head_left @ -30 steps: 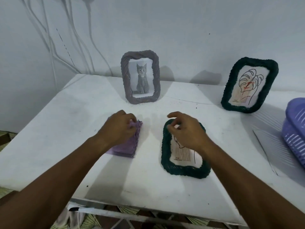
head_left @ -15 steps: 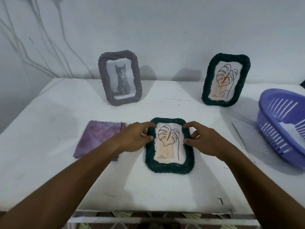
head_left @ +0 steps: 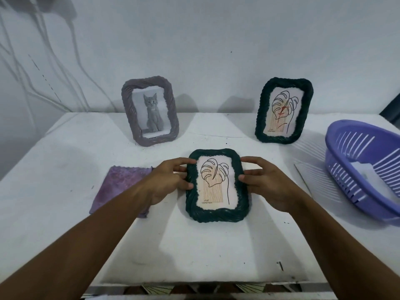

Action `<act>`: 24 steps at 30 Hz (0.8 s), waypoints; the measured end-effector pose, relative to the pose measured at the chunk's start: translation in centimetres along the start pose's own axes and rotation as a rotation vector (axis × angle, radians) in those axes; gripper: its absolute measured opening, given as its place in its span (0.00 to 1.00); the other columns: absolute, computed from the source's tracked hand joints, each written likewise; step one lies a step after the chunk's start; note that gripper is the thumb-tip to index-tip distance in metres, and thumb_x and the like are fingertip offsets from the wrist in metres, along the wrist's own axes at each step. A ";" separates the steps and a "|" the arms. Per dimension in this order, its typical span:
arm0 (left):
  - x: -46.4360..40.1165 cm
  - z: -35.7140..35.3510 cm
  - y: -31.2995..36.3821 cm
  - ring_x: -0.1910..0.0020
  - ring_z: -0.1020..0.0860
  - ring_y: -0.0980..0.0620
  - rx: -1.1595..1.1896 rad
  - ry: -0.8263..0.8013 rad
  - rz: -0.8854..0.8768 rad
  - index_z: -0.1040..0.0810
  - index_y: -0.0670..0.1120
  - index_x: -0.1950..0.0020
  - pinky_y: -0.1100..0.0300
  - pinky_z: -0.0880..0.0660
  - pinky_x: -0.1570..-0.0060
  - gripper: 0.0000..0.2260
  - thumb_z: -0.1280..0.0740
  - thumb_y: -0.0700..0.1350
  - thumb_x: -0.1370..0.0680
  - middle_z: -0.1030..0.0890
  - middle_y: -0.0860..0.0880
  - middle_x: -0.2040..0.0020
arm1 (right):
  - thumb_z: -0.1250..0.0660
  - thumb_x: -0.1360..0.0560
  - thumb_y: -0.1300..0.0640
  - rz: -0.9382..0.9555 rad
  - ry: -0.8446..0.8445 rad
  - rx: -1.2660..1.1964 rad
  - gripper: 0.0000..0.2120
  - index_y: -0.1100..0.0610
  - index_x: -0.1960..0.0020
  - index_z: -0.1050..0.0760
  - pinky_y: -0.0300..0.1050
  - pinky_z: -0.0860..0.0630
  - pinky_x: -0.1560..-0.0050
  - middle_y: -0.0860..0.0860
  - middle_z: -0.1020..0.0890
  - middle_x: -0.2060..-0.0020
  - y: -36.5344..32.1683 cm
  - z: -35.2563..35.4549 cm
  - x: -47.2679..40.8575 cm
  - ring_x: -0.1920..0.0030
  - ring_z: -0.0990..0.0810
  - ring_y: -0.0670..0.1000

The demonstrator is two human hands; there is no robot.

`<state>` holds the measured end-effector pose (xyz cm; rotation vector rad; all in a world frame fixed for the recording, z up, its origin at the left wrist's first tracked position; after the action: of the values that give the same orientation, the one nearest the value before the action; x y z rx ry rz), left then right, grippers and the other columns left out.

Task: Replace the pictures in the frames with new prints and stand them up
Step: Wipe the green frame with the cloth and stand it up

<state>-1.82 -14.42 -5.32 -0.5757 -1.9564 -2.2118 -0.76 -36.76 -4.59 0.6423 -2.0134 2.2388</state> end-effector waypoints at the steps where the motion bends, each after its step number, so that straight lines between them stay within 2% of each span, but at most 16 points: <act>1: -0.1 -0.1 0.2 0.41 0.24 0.47 0.027 -0.010 -0.014 0.22 0.49 0.40 0.60 0.22 0.52 0.26 0.32 0.25 0.31 0.23 0.43 0.41 | 0.33 0.26 0.68 0.001 -0.018 -0.113 0.21 0.52 0.36 0.28 0.47 0.19 0.52 0.59 0.17 0.49 0.0 0.0 -0.2 0.50 0.17 0.55; 4: -0.6 -0.3 1.3 0.43 0.21 0.46 0.096 -0.015 -0.074 0.23 0.47 0.39 0.59 0.21 0.51 0.25 0.34 0.24 0.30 0.22 0.43 0.40 | 0.34 0.26 0.66 -0.003 -0.077 -0.382 0.21 0.51 0.36 0.27 0.52 0.21 0.45 0.59 0.18 0.46 -0.2 0.0 -0.7 0.46 0.18 0.58; 7: -1.1 -0.2 2.6 0.47 0.19 0.44 0.171 -0.009 -0.133 0.24 0.46 0.37 0.56 0.20 0.52 0.27 0.36 0.22 0.29 0.22 0.45 0.38 | 0.34 0.29 0.64 0.062 -0.157 -0.482 0.26 0.48 0.33 0.30 0.57 0.25 0.40 0.59 0.19 0.43 -1.6 -0.2 -1.1 0.45 0.20 0.58; 13: -2.5 0.3 5.8 0.47 0.19 0.41 0.217 -0.006 -0.249 0.23 0.48 0.37 0.50 0.20 0.50 0.29 0.36 0.21 0.30 0.23 0.47 0.37 | 0.40 0.25 0.67 0.207 -0.205 -0.565 0.26 0.44 0.33 0.32 0.56 0.21 0.46 0.56 0.18 0.45 -5.6 -0.5 -2.6 0.48 0.19 0.56; 16: -3.5 1.0 8.1 0.50 0.18 0.44 0.194 0.053 -0.318 0.23 0.49 0.38 0.52 0.20 0.51 0.29 0.36 0.20 0.31 0.23 0.48 0.37 | 0.45 0.23 0.70 0.293 -0.141 -0.514 0.27 0.46 0.32 0.33 0.59 0.25 0.42 0.54 0.17 0.47 -7.6 0.2 -4.4 0.47 0.20 0.56; 18: -4.1 1.6 9.8 0.52 0.17 0.47 0.149 0.103 -0.368 0.23 0.50 0.37 0.55 0.20 0.52 0.30 0.35 0.21 0.30 0.24 0.50 0.36 | 0.45 0.25 0.73 0.351 -0.091 -0.426 0.29 0.47 0.32 0.34 0.59 0.26 0.42 0.58 0.19 0.48 -8.9 0.9 -5.7 0.47 0.22 0.58; 22: -6.3 2.4 12.4 0.47 0.19 0.45 0.066 0.142 -0.444 0.24 0.57 0.35 0.55 0.20 0.50 0.35 0.35 0.22 0.30 0.27 0.51 0.34 | 0.43 0.25 0.74 0.424 0.007 -0.185 0.30 0.46 0.33 0.36 0.53 0.22 0.48 0.58 0.19 0.47 -10.9 2.5 -8.2 0.47 0.20 0.58; 24: -7.7 2.5 13.0 0.46 0.20 0.45 0.049 0.154 -0.456 0.26 0.58 0.33 0.59 0.21 0.54 0.36 0.35 0.22 0.30 0.27 0.51 0.34 | 0.41 0.25 0.73 0.445 0.042 -0.077 0.30 0.43 0.33 0.37 0.54 0.21 0.47 0.55 0.19 0.45 -11.7 3.2 -9.3 0.45 0.20 0.57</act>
<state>10.21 -15.04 4.18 0.0608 -2.2218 -2.3517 12.29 -36.03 3.31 0.1445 -2.3987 2.3457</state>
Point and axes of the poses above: each hand's wrist, its own x-axis away from the middle knuckle, its own z-axis out of the back of the hand, y = z × x, the point moved 9 cm from there along -x, towards the middle knuckle
